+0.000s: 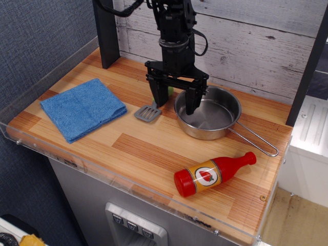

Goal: Pick vessel and place it on the blue cloth

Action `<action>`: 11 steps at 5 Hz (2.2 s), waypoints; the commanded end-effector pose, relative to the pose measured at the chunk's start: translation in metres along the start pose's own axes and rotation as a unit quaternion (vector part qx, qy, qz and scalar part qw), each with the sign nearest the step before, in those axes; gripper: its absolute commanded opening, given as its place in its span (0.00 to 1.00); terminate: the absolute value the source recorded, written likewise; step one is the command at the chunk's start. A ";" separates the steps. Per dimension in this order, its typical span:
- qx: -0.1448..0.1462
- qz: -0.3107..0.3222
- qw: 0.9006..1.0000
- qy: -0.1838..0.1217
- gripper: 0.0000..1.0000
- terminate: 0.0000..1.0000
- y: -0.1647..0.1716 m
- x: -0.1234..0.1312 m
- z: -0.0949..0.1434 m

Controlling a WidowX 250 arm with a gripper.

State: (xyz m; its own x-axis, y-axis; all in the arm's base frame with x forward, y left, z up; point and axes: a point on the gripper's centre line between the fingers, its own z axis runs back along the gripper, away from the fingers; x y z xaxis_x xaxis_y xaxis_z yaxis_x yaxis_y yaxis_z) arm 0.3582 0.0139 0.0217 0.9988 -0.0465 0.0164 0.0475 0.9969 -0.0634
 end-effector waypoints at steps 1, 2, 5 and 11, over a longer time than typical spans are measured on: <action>0.030 -0.012 0.999 -0.025 0.00 0.00 -0.006 0.010 0.016; 0.037 -0.016 0.999 -0.028 0.00 0.00 -0.009 0.010 0.021; 0.008 -0.048 0.998 -0.031 0.00 0.00 -0.021 0.014 0.042; 0.055 0.057 0.996 -0.039 0.00 0.00 0.043 -0.084 0.172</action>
State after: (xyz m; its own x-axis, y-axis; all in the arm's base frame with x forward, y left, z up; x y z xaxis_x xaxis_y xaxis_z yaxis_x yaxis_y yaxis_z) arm 0.2797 0.0760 0.1728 0.9962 0.0755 0.0428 -0.0768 0.9966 0.0307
